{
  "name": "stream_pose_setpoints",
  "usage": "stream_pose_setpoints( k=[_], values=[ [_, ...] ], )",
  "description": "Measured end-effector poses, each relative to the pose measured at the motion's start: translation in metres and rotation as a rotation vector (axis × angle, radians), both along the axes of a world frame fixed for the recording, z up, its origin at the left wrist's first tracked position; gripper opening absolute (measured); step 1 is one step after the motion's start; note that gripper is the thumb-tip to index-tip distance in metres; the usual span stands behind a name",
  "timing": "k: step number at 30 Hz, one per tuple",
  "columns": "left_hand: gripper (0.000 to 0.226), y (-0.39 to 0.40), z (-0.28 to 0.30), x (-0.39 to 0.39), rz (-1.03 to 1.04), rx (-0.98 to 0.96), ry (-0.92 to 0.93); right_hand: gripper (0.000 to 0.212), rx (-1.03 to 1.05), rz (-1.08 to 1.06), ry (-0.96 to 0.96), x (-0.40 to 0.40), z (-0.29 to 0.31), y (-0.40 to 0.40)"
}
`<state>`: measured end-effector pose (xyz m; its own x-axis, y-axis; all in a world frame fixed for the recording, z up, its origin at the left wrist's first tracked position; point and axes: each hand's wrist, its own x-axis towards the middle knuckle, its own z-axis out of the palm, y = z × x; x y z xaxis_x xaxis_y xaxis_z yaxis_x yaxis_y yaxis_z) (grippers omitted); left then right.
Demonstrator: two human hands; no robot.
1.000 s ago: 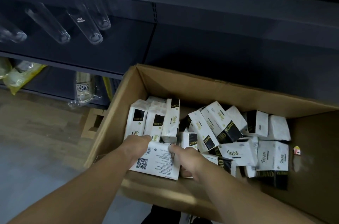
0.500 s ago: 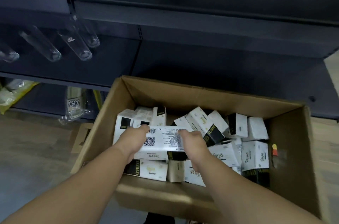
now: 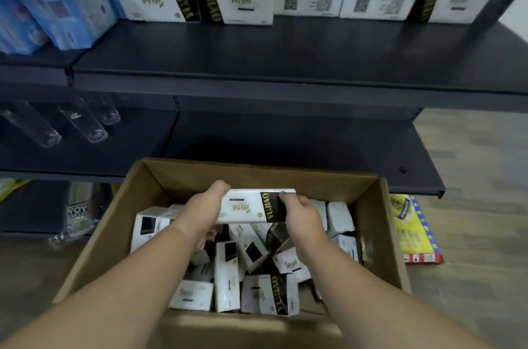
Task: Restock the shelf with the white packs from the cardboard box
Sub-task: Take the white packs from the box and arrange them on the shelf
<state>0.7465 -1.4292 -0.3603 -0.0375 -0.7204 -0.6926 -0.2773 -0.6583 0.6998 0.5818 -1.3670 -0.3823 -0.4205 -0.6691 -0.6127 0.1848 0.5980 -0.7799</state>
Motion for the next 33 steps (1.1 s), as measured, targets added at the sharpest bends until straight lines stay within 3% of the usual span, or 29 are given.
stream_pose_setpoints(
  k=[8, 13, 17, 20, 28, 33],
  values=[
    [0.052, 0.022, 0.059, -0.069, -0.065, -0.198, 0.048, 0.026, -0.251, -0.054, 0.142, -0.067, 0.049, 0.025],
    [0.059, 0.034, 0.088, -0.097, -0.087, -0.292, 0.077, 0.070, -0.337, -0.096, 0.274, -0.091, 0.069, 0.038],
    [0.067, 0.037, 0.102, -0.114, -0.084, -0.378, 0.074, 0.059, -0.376, -0.103, 0.328, -0.110, 0.083, 0.045],
    [0.066, 0.038, 0.113, -0.124, -0.082, -0.422, 0.070, 0.068, -0.441, -0.153, 0.372, -0.118, 0.090, 0.046],
    [0.068, 0.036, 0.145, -0.136, -0.079, -0.523, 0.058, 0.053, -0.541, -0.207, 0.448, -0.131, 0.120, 0.038],
    [0.071, 0.020, 0.163, -0.133, -0.091, -0.548, 0.076, 0.055, -0.590, -0.212, 0.456, -0.130, 0.138, 0.018]
  ],
)
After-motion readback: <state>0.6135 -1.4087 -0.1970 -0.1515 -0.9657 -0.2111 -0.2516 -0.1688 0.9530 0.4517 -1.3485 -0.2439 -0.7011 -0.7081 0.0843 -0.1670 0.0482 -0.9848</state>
